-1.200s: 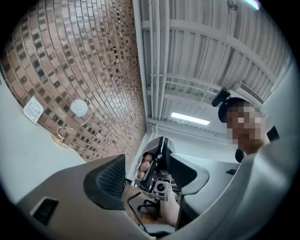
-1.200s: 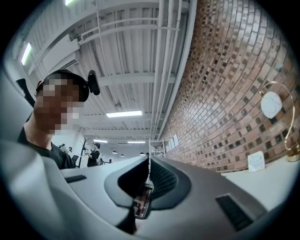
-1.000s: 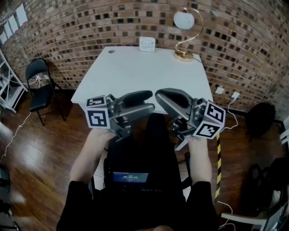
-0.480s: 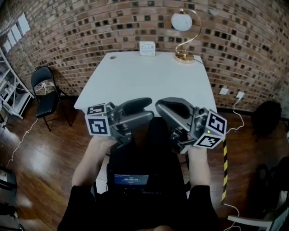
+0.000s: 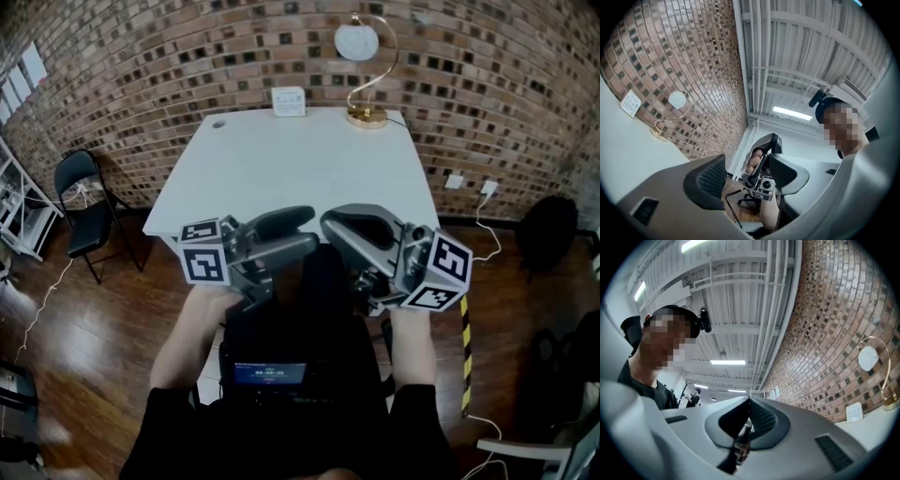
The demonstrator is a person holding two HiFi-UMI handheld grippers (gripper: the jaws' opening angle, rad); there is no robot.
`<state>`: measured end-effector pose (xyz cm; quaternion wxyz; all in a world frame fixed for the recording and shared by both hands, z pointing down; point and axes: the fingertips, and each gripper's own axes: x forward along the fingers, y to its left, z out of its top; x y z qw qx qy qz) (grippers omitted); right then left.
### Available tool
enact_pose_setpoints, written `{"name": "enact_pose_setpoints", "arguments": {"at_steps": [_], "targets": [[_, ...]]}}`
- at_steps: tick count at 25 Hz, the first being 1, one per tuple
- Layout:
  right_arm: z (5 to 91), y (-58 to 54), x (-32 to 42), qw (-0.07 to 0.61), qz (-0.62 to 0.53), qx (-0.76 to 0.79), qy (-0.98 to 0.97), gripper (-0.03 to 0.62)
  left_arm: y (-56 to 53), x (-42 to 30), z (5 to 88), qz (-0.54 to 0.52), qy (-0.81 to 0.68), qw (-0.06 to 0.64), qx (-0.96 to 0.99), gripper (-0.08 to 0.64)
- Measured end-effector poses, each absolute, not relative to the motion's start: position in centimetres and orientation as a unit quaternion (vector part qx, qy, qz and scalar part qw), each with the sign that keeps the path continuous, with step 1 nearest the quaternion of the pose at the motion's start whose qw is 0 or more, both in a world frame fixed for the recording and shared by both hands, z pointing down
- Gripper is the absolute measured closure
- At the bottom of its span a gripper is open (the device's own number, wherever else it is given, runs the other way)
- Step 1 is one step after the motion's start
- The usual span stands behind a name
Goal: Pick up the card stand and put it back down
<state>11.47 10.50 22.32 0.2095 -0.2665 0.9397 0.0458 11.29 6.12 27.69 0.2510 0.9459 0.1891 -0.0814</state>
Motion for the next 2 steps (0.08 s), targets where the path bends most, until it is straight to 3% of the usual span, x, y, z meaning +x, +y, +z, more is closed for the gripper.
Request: {"name": "enact_pose_setpoints", "arguments": {"at_steps": [2], "targets": [[22.26, 10.77, 11.94, 0.211, 0.05, -0.27, 0.938, 0.575, 6.29, 11.66, 27.8, -0.079, 0.192, 0.252, 0.945, 0.276]]}}
